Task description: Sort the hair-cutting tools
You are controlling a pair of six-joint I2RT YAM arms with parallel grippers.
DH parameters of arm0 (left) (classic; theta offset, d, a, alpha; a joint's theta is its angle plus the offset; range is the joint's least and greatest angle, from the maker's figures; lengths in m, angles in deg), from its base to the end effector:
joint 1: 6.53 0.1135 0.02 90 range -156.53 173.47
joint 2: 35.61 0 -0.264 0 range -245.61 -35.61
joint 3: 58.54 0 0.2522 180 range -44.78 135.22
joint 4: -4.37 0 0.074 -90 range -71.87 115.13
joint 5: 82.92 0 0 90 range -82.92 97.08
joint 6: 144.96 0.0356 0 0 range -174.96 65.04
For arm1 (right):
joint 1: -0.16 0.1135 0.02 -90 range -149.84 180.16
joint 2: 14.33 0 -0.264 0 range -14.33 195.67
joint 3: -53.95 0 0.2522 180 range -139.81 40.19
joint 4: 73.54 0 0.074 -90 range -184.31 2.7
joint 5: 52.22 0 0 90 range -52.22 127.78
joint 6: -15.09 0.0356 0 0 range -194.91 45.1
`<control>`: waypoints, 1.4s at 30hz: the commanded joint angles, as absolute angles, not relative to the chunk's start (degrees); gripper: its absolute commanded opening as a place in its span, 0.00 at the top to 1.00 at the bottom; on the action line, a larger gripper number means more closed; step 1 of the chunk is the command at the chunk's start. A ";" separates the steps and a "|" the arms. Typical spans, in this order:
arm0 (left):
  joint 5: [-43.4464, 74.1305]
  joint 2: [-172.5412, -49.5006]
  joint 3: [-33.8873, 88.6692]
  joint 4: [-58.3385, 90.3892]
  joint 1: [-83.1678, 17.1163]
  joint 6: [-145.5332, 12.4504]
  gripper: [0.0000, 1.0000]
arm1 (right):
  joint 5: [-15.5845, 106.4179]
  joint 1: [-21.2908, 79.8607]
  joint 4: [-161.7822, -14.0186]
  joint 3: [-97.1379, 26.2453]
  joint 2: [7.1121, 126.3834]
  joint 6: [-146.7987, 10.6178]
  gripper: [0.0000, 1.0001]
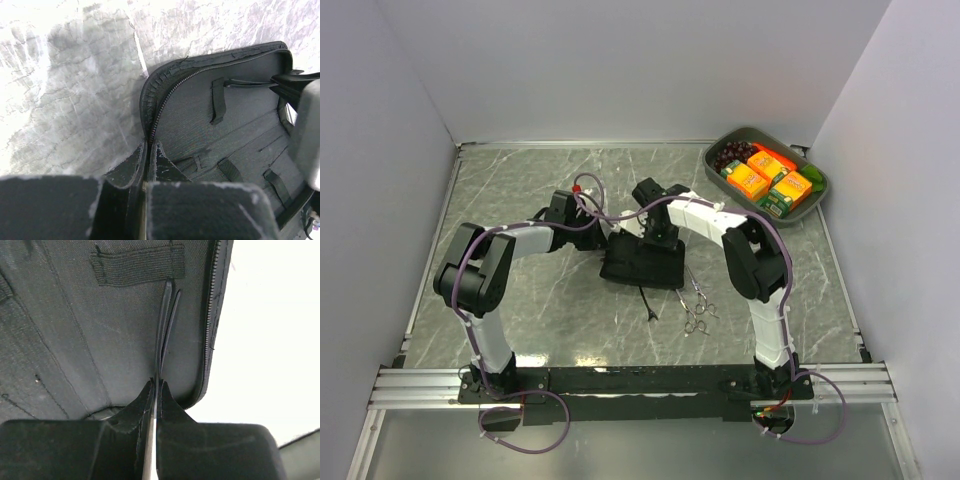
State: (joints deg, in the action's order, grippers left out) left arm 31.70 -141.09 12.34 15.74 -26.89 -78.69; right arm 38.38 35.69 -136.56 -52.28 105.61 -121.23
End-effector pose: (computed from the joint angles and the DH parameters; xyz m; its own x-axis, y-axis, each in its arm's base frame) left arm 0.3436 -0.1433 0.1482 -0.8536 -0.0735 -0.5157 0.2668 0.7887 -0.5539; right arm 0.3432 0.2455 0.1758 -0.1254 -0.9781 -0.1659 -0.9755 0.1520 -0.1590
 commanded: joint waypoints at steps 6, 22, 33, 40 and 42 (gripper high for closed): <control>33.54 -139.77 13.32 13.47 -28.41 -78.87 0.99 | 36.10 38.12 -138.10 -48.50 103.71 -124.04 1.00; 33.45 -138.71 13.41 13.03 -28.59 -79.40 0.99 | 36.72 41.46 -139.51 -52.35 106.51 -123.60 1.00; 32.66 -138.10 13.41 13.74 -31.13 -78.43 0.99 | 40.66 42.17 -135.83 -62.99 112.49 -122.02 1.00; 32.92 -138.53 13.76 13.82 -31.93 -78.52 0.99 | 50.24 42.26 -131.51 -61.33 112.06 -120.17 1.00; 32.75 -138.89 13.93 13.91 -32.01 -78.52 0.99 | 54.88 42.35 -130.90 -60.45 111.35 -119.38 1.00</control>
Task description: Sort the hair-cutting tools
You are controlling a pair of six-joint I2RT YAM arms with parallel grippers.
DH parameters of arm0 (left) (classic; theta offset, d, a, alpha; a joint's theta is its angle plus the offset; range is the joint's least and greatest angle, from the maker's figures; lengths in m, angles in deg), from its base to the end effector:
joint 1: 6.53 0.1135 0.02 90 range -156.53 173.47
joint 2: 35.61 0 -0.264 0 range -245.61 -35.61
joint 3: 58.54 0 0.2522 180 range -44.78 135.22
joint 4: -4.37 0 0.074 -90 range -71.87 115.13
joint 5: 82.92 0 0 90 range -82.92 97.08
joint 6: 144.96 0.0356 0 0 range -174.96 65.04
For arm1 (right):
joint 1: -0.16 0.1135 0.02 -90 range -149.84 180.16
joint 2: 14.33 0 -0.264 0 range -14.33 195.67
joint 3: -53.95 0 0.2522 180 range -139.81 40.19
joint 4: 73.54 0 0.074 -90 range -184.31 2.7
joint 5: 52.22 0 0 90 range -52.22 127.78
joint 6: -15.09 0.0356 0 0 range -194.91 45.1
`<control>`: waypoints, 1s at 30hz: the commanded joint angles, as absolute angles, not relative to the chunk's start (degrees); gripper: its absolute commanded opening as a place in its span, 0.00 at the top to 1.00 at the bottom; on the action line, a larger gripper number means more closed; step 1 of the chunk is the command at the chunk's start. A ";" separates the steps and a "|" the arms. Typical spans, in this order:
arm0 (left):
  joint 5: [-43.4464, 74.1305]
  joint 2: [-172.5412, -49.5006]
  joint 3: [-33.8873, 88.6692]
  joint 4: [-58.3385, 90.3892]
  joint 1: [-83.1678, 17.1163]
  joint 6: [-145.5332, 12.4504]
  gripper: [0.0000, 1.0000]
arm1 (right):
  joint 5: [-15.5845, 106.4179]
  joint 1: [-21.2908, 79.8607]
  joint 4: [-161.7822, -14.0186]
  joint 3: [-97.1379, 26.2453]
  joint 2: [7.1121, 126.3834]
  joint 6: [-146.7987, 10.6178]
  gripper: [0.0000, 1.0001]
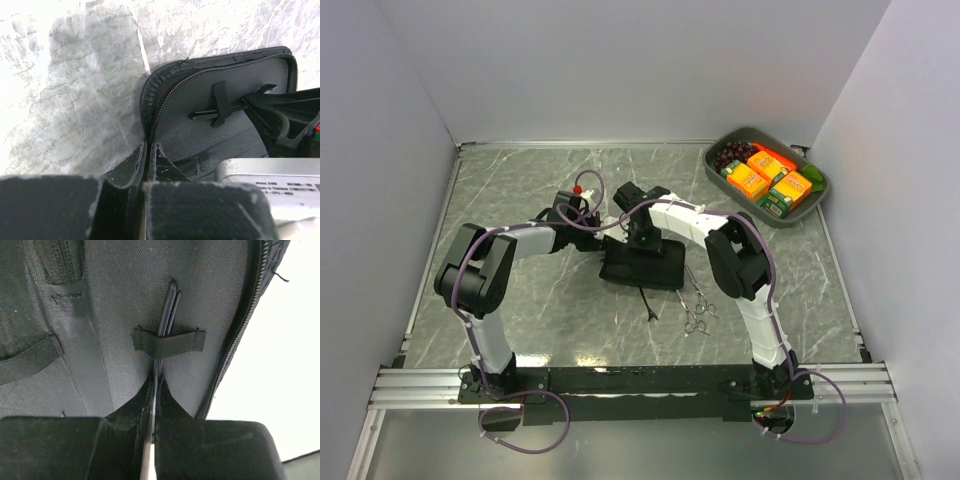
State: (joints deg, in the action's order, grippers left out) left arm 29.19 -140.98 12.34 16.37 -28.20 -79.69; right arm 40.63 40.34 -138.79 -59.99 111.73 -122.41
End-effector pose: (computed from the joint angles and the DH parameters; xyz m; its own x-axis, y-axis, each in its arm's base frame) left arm 0.3403 -0.1496 0.1477 -0.8560 -0.0769 -0.5111 0.2475 0.8071 -0.5360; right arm 0.3396 0.2891 0.1671 -0.0225 -0.9828 -0.1835 -0.9906 0.0466 -0.1284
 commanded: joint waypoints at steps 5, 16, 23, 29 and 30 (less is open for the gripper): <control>32.74 -139.32 14.28 13.74 -32.01 -78.95 0.99 | 65.36 42.26 -126.26 -56.25 106.88 -117.63 1.00; 33.45 -140.03 14.72 13.38 -32.01 -79.13 0.99 | 66.18 42.08 -115.07 -49.11 102.30 -116.65 1.00; 31.95 -139.77 14.81 14.35 -32.01 -78.43 0.99 | 57.14 41.38 -116.39 -47.17 98.88 -115.51 0.93; 31.87 -140.03 15.07 14.53 -32.01 -78.52 0.99 | 52.89 40.50 -118.59 -47.26 91.95 -112.88 0.77; 31.69 -140.03 15.08 14.53 -32.01 -78.43 0.99 | 52.81 40.15 -118.86 -47.61 91.06 -112.53 0.70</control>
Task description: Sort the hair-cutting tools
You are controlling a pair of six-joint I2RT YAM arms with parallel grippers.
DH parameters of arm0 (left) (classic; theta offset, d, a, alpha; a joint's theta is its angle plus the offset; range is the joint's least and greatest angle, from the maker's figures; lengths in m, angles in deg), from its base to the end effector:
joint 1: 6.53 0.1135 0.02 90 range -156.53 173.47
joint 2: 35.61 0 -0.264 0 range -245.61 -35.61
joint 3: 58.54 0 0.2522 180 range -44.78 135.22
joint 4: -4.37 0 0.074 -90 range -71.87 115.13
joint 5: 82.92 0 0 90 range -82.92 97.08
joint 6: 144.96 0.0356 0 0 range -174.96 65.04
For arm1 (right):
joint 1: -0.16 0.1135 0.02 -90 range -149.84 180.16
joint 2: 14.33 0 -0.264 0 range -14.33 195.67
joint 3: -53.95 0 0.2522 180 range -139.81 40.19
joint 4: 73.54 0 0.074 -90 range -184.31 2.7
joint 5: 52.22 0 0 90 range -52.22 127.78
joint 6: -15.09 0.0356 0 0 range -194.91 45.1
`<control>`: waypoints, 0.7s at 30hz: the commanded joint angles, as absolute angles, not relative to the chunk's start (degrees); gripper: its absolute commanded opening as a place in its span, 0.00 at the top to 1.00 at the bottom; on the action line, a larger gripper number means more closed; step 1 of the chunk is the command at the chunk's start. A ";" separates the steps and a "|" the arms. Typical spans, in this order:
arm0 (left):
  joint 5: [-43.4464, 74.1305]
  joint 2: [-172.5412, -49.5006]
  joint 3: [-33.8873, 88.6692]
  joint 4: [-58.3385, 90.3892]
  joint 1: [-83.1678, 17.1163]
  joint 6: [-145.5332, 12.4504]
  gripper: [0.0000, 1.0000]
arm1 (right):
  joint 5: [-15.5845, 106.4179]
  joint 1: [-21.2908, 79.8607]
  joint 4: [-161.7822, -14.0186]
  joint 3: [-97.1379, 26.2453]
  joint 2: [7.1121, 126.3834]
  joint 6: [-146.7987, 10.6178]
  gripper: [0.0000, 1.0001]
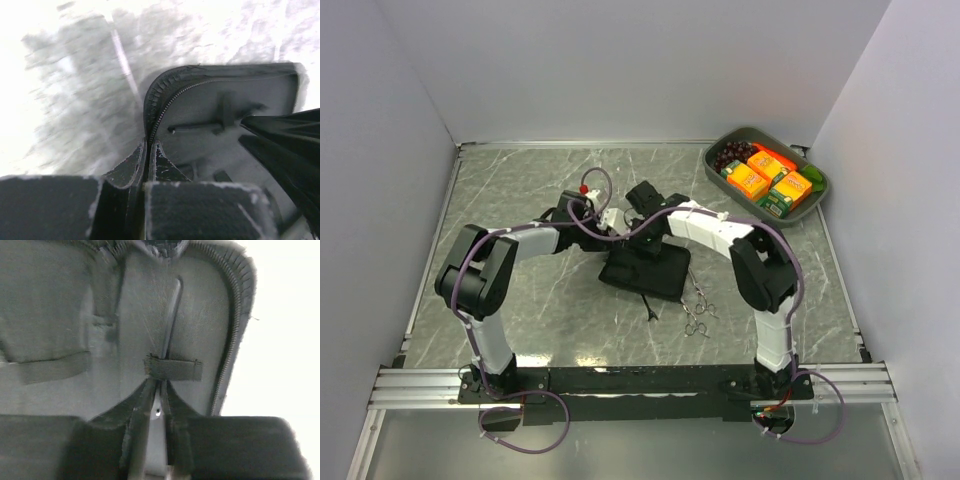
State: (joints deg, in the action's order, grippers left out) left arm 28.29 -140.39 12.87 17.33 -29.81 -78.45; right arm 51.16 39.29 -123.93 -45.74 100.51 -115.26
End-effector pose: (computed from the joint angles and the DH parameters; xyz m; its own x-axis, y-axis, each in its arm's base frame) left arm 0.3366 -0.1588 0.1525 -0.8477 -0.0398 -0.5290 0.2835 0.8088 -0.5152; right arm 0.3201 0.2710 0.1883 -0.0925 -0.8872 -0.4519 -0.9817 0.1571 -0.1076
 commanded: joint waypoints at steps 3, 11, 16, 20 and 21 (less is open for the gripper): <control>31.34 -139.94 15.16 14.79 -32.01 -78.25 0.99 | 50.27 40.15 -120.96 -48.23 87.54 -111.38 0.21; 29.58 -139.94 15.60 15.49 -31.58 -78.07 0.99 | 40.69 40.23 -126.59 -48.05 74.99 -105.07 0.00; 25.11 -138.19 14.99 16.02 -29.73 -81.75 0.99 | 23.69 37.97 -120.12 -43.59 64.36 -85.85 0.00; 19.22 -135.46 13.94 17.25 -26.75 -87.47 0.99 | 32.97 31.82 -130.08 -45.84 67.13 -72.10 0.00; 18.60 -134.15 13.41 17.16 -24.83 -89.05 0.99 | 31.81 31.89 -133.41 -49.25 68.45 -69.66 0.00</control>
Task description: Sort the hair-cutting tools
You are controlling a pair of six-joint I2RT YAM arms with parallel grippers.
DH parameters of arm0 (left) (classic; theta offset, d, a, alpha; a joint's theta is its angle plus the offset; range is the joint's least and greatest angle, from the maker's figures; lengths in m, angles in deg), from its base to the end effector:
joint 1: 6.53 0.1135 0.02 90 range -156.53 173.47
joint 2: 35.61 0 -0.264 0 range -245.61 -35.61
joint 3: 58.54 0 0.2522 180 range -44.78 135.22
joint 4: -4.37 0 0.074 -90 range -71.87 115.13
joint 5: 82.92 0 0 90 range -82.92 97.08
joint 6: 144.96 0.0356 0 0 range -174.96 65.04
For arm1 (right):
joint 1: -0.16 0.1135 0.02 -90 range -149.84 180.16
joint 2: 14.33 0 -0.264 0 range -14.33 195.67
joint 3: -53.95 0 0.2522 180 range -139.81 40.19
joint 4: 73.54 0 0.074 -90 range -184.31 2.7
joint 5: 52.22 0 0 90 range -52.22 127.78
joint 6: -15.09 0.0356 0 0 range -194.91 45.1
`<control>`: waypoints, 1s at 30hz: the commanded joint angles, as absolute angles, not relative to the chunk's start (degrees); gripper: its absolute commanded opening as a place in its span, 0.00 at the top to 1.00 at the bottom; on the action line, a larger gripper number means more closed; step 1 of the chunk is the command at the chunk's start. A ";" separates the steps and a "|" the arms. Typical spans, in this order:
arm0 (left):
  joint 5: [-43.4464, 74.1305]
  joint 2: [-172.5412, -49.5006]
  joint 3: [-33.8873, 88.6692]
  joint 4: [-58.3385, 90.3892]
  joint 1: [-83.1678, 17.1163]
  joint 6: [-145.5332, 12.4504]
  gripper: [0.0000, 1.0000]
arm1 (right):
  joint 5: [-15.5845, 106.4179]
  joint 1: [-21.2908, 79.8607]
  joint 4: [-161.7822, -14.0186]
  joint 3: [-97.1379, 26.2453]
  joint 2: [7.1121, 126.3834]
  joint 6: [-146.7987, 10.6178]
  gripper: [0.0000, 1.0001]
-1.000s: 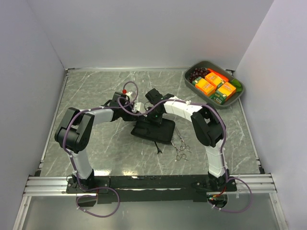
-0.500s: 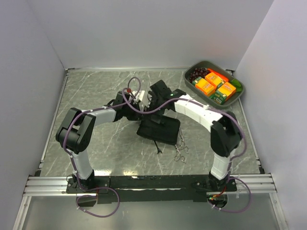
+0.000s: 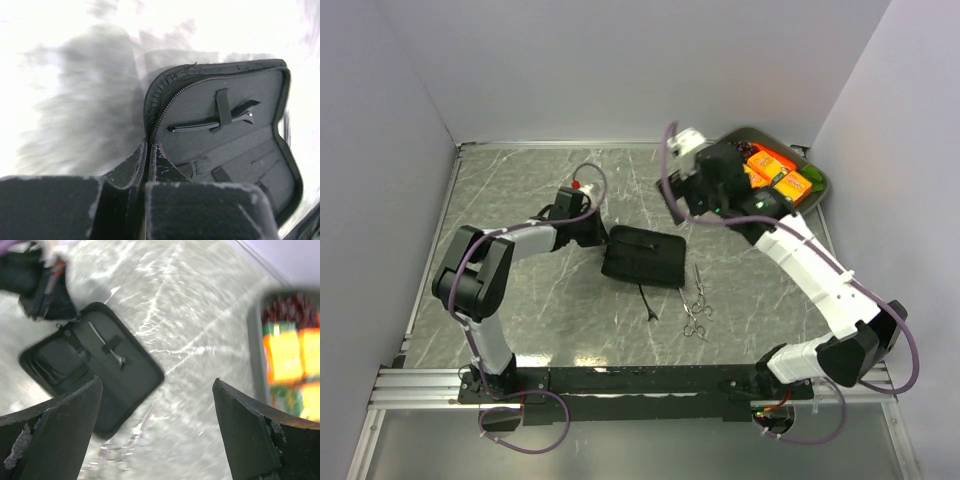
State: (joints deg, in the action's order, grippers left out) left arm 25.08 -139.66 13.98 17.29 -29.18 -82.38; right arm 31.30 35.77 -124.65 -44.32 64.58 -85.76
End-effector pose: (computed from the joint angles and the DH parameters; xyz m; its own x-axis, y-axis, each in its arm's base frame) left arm 0.3428 -0.1550 0.1622 -0.8361 -0.1257 -0.5340 0.2082 0.8279 -0.5208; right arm 0.2464 0.1715 0.3986 -0.3259 -0.4635 -0.8240 -0.5721 0.7906 -0.2184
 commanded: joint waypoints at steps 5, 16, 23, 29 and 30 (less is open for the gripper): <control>9.30 -130.81 12.09 20.14 -21.56 -97.05 0.99 | 25.99 35.31 -129.32 -43.49 66.35 -65.42 0.00; -4.69 -123.16 5.42 30.52 -24.27 -116.74 0.99 | 34.60 44.62 -138.11 -39.81 71.36 -54.17 0.00; -1.89 -117.98 -3.55 29.20 -26.91 -122.98 0.43 | 37.86 49.37 -134.33 -30.05 72.41 -49.42 0.05; -4.51 -109.64 -2.95 36.66 -28.06 -121.59 0.01 | 35.15 53.58 -130.73 -26.17 74.69 -45.47 0.06; -5.74 -108.75 -1.55 37.89 -27.97 -119.41 0.01 | 34.88 54.12 -129.59 -25.65 75.48 -45.46 0.07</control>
State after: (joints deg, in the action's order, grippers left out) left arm -2.15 -114.31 -4.27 32.08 -27.72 -120.85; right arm 36.74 51.51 -133.98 -27.25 73.89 -49.17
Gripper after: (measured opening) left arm 0.969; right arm 0.939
